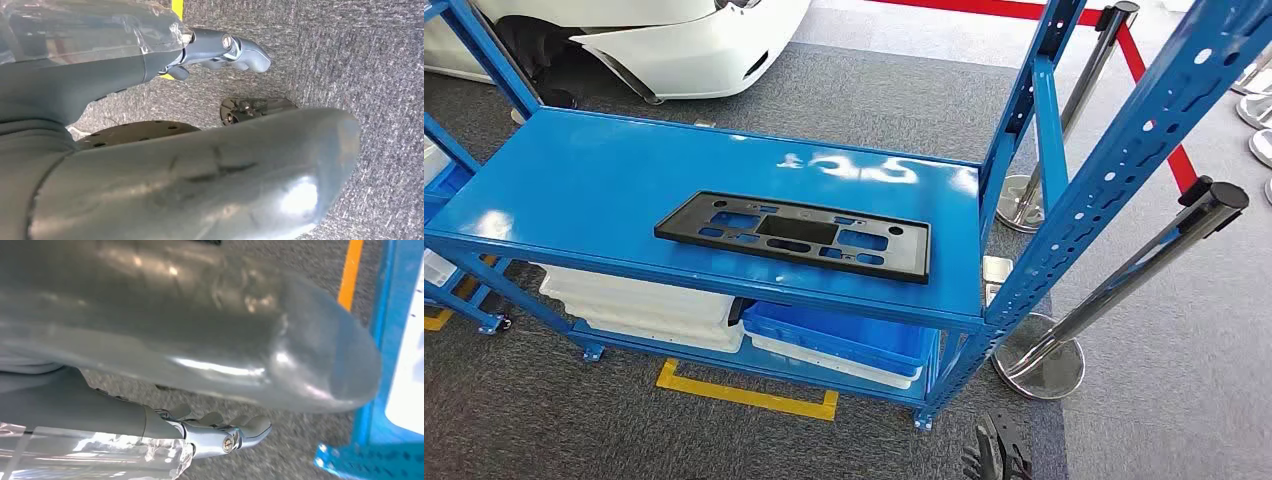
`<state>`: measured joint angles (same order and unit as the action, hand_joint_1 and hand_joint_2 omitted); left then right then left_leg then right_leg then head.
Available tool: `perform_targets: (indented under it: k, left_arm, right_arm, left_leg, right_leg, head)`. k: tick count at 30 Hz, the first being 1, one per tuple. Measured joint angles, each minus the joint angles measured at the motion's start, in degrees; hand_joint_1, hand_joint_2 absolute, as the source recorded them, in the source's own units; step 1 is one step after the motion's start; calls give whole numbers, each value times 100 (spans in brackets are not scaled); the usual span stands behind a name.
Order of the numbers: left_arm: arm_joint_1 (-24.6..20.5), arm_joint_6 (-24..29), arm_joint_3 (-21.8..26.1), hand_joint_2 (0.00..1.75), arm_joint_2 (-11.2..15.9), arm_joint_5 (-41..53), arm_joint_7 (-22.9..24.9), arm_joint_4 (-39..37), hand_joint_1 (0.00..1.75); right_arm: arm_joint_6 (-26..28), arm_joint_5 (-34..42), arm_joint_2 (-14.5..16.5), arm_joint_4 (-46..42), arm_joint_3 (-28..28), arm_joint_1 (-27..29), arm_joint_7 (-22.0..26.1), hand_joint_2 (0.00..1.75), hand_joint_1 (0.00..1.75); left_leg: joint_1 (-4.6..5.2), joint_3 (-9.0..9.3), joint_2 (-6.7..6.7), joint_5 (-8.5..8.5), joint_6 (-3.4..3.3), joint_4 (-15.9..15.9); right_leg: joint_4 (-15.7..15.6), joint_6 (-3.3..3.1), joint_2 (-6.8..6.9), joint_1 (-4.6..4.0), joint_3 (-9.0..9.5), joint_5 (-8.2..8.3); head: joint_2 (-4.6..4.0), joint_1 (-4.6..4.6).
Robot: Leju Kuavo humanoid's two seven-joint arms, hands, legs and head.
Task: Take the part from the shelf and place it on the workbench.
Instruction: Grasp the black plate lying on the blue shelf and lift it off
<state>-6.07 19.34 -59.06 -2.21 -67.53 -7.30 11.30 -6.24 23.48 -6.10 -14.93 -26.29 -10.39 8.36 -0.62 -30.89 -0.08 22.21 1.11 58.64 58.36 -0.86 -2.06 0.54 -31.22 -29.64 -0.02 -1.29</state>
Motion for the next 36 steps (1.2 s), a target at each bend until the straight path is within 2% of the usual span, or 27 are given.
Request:
perform_targets:
  k: [5,12,22,28,36]
  left_arm:
    - [0,17,0,0,0,19,12,-1,0]
    - [-4,44,-13,0,0,85,17,-3,0]
    - [-9,33,-92,0,0,115,15,-7,0]
    - [-19,24,-138,0,0,118,15,-18,0]
    - [-30,26,-140,0,0,74,15,-30,0]
  right_arm:
    - [160,-151,-2,0,-69,-64,176,0,0]
    - [540,-553,-61,-166,-184,-413,742,0,0]
    - [544,-761,-127,-469,-267,-614,901,0,0]
    - [272,-1089,-168,-819,-304,-705,730,0,0]
    - [44,-1117,-139,-1058,-348,-859,595,0,0]
  left_leg:
    - [0,0,0,-1,1,0]
    - [1,3,1,-4,3,0]
    - [0,-1,-10,-10,1,2]
    - [-1,-3,-7,-11,2,2]
    - [0,-5,-22,-22,3,2]
  right_leg:
    - [0,0,0,0,1,0]
    - [2,2,-2,0,1,6]
    - [3,3,13,0,3,7]
    - [5,2,9,-1,1,11]
    - [5,2,25,-1,0,16]
  head:
    - [0,1]
    - [0,2]
    - [-1,2]
    - [0,-8]
    - [0,-9]
